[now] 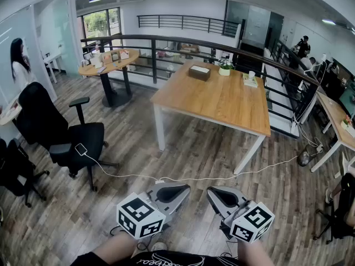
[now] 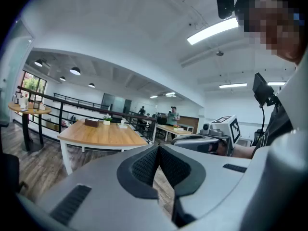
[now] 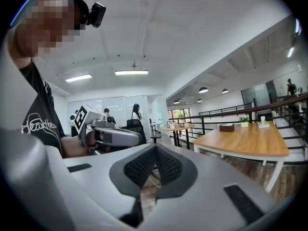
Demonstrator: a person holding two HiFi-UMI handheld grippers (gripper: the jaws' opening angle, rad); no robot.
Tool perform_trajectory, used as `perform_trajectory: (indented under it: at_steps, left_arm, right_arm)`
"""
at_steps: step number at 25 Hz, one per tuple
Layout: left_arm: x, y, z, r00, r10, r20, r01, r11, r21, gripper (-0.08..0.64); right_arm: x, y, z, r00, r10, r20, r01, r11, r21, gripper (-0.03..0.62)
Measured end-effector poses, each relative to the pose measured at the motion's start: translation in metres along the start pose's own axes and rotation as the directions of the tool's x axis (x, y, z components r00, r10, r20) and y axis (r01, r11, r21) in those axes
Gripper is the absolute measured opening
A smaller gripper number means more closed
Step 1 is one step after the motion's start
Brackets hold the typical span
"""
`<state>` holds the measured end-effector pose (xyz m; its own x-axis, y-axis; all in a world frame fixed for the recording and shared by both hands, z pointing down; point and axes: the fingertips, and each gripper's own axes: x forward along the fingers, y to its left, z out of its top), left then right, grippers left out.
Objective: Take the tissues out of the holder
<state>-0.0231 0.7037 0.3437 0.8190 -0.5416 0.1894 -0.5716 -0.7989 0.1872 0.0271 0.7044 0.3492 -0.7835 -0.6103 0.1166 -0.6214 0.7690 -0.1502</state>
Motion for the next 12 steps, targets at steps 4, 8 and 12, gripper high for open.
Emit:
perform_trajectory:
  at_steps: [4,8,12]
  left_arm:
    - [0.001,-0.014,0.003,1.000,0.007,0.009,-0.007,0.999,0.038,0.014]
    - [-0.003,-0.027,0.004,1.000,0.000,0.026,-0.001,0.999,0.046,0.014]
    - [-0.005,-0.044,0.003,1.000,-0.006,0.030,0.004,0.998,0.059,0.014]
  right_arm:
    - [-0.014,-0.002,0.002,1.000,-0.016,0.008,0.016,1.000,-0.004,0.015]
    - [-0.025,0.007,0.003,1.000,-0.019,0.005,0.019,0.999,-0.032,0.015]
    - [-0.041,0.015,0.003,1.000,-0.030,0.005,0.030,0.998,-0.049,0.015]
